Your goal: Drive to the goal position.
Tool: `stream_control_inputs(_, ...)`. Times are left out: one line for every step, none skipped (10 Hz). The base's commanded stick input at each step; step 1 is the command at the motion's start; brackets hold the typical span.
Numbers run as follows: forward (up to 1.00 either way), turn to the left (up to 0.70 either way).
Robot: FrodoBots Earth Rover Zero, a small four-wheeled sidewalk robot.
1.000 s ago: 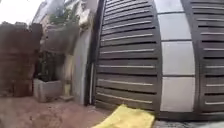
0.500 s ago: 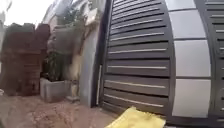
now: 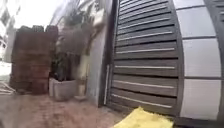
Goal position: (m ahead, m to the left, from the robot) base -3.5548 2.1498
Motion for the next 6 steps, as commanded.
stream_control_inputs(0.0,1.0)
stream_control_inputs(0.0,1.0)
stream_control_inputs(0.0,1.0)
stream_control_inputs(0.0,1.0)
stream_control_inputs(0.0,0.0)
stream_control_inputs(0.0,0.0)
